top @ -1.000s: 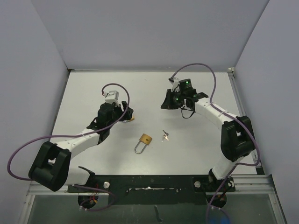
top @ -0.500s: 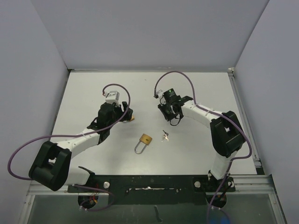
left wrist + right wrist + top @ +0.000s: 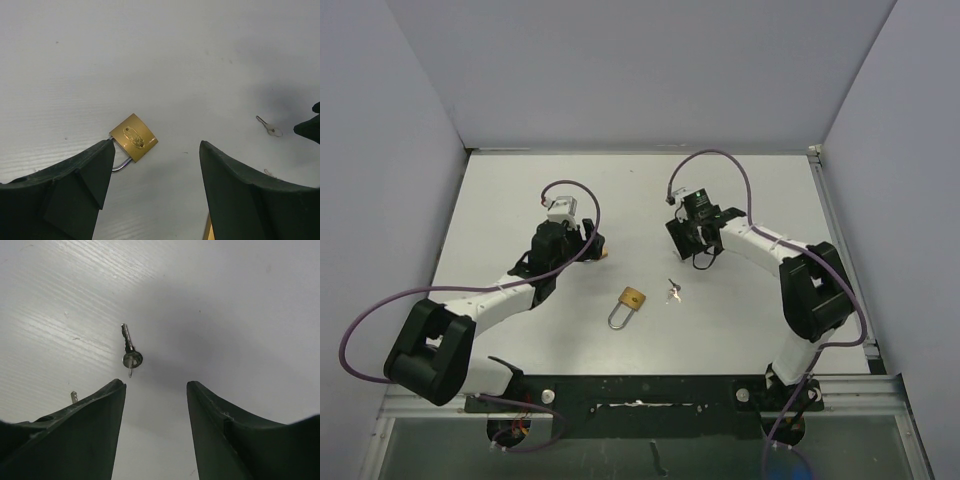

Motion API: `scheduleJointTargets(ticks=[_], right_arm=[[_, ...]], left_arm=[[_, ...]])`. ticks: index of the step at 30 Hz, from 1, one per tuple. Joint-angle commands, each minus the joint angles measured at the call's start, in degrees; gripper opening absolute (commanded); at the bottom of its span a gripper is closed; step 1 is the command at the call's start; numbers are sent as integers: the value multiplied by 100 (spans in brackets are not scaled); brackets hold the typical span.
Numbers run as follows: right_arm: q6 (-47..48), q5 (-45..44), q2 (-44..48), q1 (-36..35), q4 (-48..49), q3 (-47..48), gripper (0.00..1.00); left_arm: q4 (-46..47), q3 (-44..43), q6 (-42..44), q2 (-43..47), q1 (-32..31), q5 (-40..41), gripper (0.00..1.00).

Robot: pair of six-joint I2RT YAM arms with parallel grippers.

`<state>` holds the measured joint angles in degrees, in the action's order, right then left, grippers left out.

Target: Unlock with the key

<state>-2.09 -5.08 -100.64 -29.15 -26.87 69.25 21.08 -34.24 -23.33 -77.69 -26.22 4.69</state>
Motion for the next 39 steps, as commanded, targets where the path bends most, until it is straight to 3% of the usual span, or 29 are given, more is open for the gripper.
scheduleJointTargets(ticks=[1, 15, 32, 39], right_arm=[[-406, 454, 337, 215, 430, -237, 53], [-886, 1145, 176, 331, 1141, -648, 50], [-1004, 1103, -215, 335, 1255, -606, 29], [-996, 1080, -318, 338, 1229, -615, 27]], left_arm=[[258, -107, -26, -39, -33, 20, 67], [244, -99, -31, -71, -33, 17, 67], [228, -70, -31, -53, -33, 30, 67], [229, -48, -33, -52, -33, 15, 67]])
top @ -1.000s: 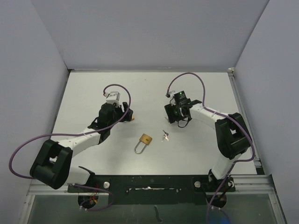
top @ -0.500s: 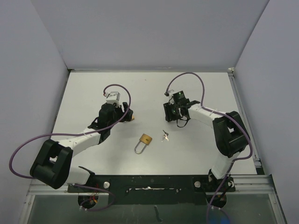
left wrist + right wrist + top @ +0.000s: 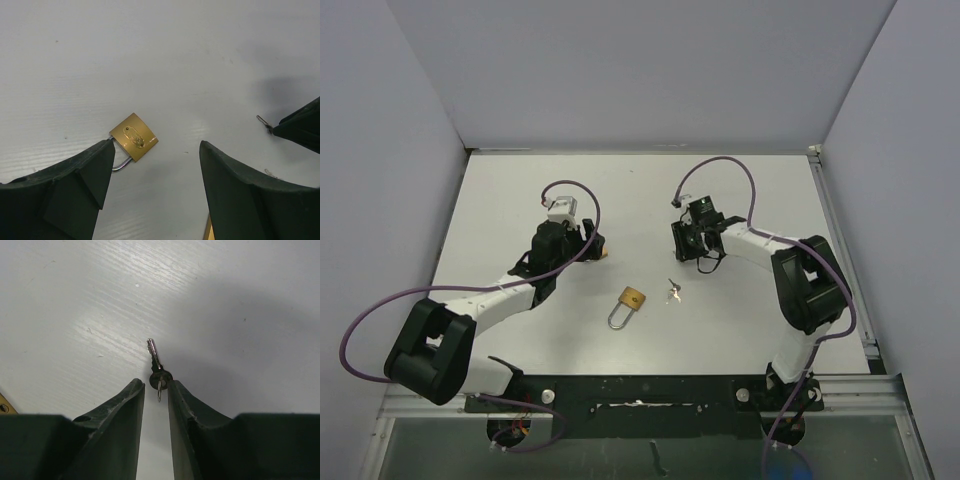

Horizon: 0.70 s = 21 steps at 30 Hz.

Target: Unlock with the key

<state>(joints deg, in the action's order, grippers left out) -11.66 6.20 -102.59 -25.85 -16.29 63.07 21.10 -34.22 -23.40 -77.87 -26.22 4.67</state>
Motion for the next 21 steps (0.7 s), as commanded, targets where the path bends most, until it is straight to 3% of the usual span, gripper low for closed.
scheduleJointTargets(ticks=[1, 7, 21], right_arm=[[-41, -44, -128, 5, 171, -4, 27], [-45, -82, -157, 9, 187, -40, 27], [-52, -198, -189, 1, 162, -31, 14]], left_arm=[[224, -53, -32, -36, -33, 17, 67], [224, -39, -33, -35, -33, 11, 67], [222, -21, -49, -45, -33, 6, 67]])
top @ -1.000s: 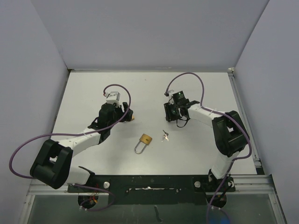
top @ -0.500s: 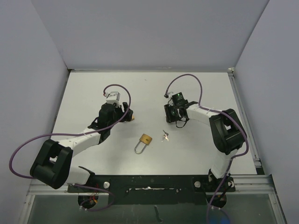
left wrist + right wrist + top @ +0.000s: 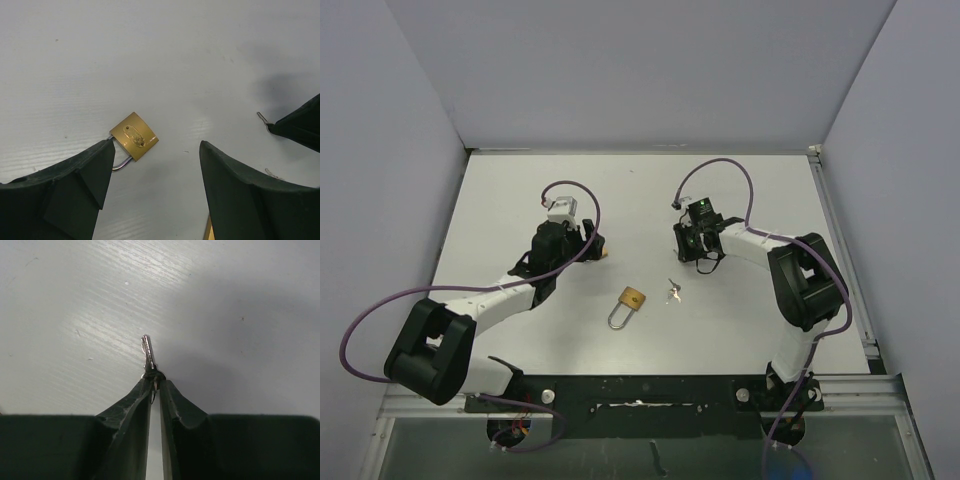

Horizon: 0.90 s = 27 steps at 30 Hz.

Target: Unlock with the key

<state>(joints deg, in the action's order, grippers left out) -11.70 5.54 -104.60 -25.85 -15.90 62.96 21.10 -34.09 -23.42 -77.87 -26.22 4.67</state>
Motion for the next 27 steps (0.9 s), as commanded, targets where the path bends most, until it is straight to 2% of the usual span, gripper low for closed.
scheduleJointTargets(ticks=[1, 6, 9, 13, 18, 22, 27], right_arm=[[-43, -144, 8, 8, 116, -13, 12], [39, -200, 56, 8, 100, -18, 0], [235, -231, 201, -14, 227, -113, 0], [537, -257, 712, -20, 798, -494, 0], [742, -125, 1244, 0, 1230, -796, 0], [768, 66, 1570, -5, 1607, -1026, 0], [761, 358, 1879, -4, 2010, -1270, 0]], left_arm=[[227, -29, -48, -45, -33, 0, 67], [225, -29, -55, -32, -33, -21, 67], [256, -37, -70, -26, -33, -136, 67], [474, -63, -216, -51, -33, -673, 67], [1108, 33, -845, -189, -33, -1412, 68], [1621, 99, -1258, -300, -39, -1697, 68], [1782, 34, -1445, -419, -41, -1925, 68]])
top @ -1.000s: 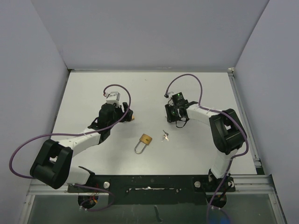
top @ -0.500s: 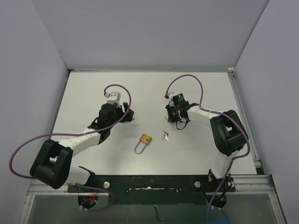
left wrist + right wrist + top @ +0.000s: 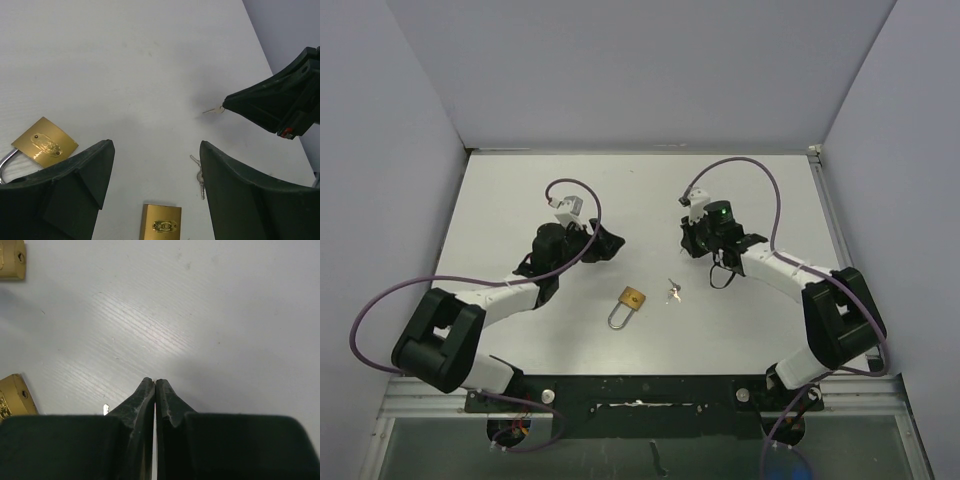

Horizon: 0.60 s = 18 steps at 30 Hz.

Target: Unlock with the key

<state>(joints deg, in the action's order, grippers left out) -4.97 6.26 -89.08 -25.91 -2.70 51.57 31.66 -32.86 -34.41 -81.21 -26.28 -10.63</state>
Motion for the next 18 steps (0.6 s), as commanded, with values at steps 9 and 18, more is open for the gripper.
scheduleJointTargets(ticks=[9, 18], right_arm=[[88, 464, 386, 6, 752, -42, 0], [98, 578, -440, 4, 825, 629, 0]], left_arm=[[1459, 70, -893, -300, -35, -756, 68], [1272, 173, -780, -112, -27, -608, 68]])
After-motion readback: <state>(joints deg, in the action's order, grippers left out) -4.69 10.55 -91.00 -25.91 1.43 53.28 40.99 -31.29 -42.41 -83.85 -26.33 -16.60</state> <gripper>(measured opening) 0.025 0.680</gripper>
